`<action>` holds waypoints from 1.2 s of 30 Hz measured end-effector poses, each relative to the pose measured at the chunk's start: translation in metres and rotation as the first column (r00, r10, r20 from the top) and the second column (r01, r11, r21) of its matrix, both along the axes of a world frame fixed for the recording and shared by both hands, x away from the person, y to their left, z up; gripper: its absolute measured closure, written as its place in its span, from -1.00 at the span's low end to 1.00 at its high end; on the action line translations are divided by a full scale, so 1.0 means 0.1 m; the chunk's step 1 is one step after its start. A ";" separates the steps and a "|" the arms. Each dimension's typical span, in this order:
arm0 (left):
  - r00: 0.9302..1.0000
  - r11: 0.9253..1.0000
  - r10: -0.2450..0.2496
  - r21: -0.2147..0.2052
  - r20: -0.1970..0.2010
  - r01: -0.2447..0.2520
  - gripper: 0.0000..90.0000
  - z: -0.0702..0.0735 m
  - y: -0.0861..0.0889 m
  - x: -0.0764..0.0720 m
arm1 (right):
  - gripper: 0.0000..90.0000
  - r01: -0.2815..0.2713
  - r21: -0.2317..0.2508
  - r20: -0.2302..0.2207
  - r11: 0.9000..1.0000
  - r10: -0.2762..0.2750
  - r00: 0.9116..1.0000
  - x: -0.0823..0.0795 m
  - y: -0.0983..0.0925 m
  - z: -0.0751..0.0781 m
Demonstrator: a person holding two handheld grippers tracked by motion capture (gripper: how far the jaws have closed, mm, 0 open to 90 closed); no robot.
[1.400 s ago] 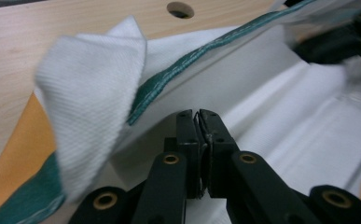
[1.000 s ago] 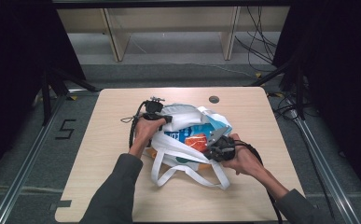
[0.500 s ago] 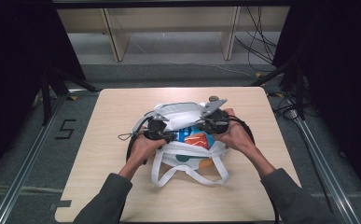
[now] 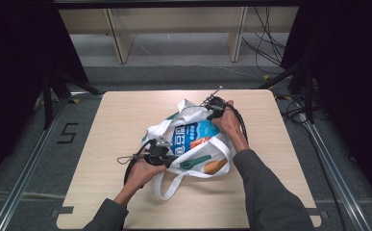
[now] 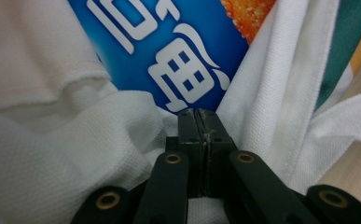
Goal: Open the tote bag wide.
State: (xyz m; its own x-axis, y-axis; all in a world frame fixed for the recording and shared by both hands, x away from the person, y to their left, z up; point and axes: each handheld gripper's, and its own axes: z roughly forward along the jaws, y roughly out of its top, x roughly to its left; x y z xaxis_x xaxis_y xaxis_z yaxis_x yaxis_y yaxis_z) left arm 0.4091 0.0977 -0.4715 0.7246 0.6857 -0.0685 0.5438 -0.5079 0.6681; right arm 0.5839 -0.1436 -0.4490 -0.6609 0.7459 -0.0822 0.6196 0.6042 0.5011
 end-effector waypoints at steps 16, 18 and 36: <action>0.995 0.994 0.104 -0.033 0.009 -0.103 0.79 0.58 -0.14 0.73 | 1.00 -0.294 0.114 0.100 0.949 0.284 0.954 -0.74 0.05 0.48; 0.993 0.993 0.120 0.001 -0.017 -0.120 0.79 0.50 -0.18 0.87 | 1.00 -0.333 0.097 0.085 0.938 0.325 0.942 -0.82 0.05 0.43; 0.971 0.957 0.235 0.183 -0.040 -0.224 0.86 0.44 0.18 1.14 | 1.00 -0.426 0.078 -0.006 0.901 0.428 0.904 -1.45 -0.30 0.13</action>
State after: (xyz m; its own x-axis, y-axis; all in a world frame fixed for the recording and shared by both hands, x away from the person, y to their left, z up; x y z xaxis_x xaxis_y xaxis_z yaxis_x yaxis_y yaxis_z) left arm 0.5230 0.1156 -0.4274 0.5447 0.8381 0.0298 0.6959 -0.4716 0.5415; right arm 0.4386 -0.1740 -0.4357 -0.9184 0.3951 -0.0196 0.3219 0.7754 0.5432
